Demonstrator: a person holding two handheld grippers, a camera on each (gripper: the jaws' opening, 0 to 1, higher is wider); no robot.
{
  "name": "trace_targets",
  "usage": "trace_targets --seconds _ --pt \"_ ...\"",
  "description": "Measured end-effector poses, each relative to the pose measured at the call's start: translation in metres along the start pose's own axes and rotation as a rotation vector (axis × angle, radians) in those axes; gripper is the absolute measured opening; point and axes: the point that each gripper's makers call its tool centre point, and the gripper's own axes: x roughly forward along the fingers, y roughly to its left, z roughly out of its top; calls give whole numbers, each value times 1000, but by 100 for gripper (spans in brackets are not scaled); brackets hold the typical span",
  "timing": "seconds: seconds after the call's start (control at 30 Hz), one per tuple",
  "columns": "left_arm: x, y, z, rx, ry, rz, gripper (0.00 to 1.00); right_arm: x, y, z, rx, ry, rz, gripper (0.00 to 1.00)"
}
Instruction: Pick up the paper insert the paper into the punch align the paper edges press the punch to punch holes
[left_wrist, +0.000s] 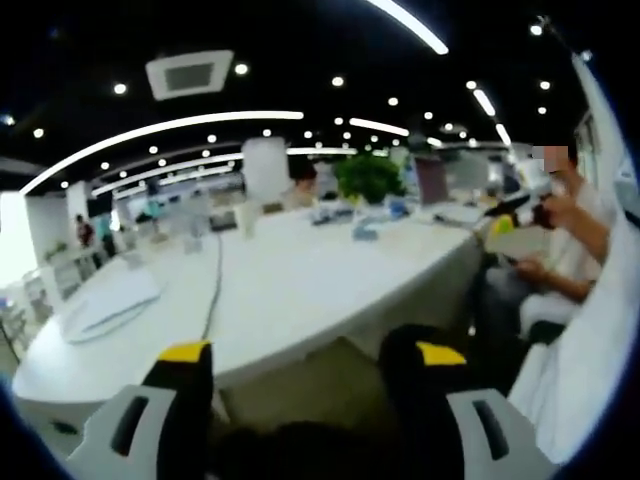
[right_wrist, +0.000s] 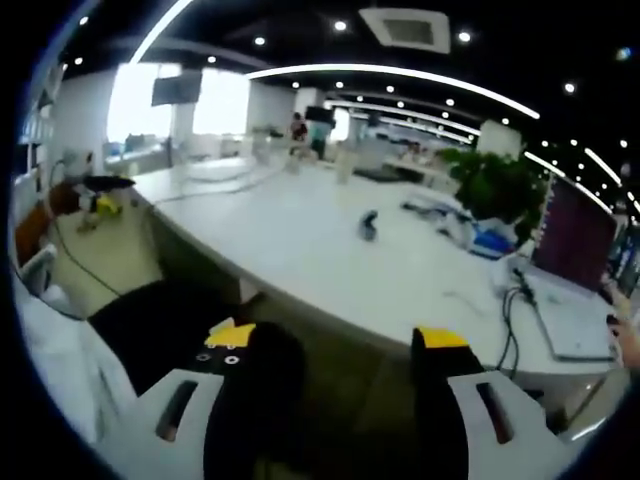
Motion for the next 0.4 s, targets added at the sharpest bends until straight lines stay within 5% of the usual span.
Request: trace_targets --seconds 0.4 --pt "6 -3 2 -3 1 -14 80 2 0 -2 11 -1 8 63"
